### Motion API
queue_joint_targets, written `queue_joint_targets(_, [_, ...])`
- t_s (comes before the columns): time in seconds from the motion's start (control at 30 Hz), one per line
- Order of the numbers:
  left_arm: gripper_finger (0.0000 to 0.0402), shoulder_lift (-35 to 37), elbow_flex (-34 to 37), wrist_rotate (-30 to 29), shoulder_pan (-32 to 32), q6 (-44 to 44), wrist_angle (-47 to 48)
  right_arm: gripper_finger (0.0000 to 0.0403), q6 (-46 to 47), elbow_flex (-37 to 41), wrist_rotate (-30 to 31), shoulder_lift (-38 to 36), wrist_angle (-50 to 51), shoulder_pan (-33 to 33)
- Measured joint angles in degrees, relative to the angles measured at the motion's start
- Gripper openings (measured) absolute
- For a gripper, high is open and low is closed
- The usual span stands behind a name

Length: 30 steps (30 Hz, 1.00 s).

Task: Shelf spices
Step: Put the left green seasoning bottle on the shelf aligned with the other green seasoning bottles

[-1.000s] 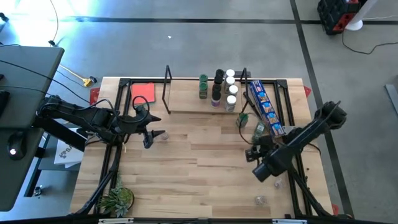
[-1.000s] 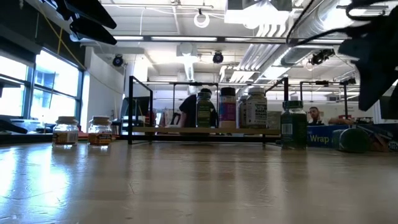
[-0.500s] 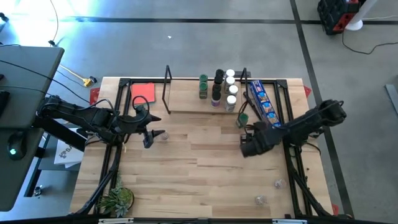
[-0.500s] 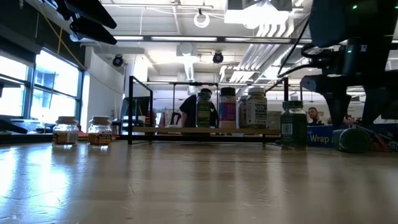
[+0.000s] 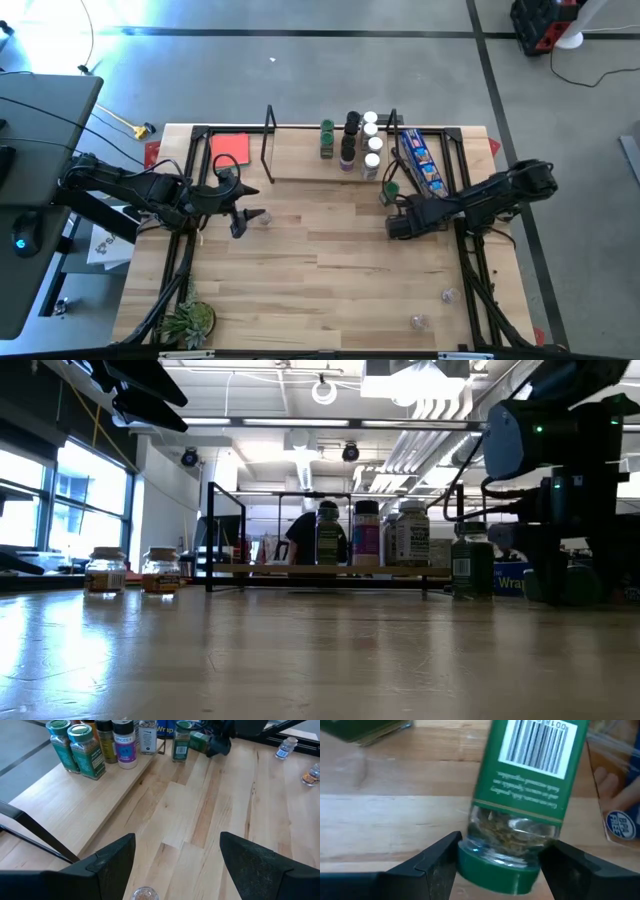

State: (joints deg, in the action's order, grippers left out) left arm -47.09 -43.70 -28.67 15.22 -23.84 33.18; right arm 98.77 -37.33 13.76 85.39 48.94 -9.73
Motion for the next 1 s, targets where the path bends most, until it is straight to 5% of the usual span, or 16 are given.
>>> queue_joint_targets(0.63, [0.0286, 0.02, 0.00, 0.00, -0.01, 0.00, -0.04, 0.0192, -3.28, 0.07, 3.49, 0.26, 1.61, -6.14])
queue_joint_targets(1.0, [0.0286, 0.02, 0.00, 0.00, -0.01, -0.01, -0.08, 0.0192, -12.92, -14.55, -19.07, 0.36, 5.11, -10.60])
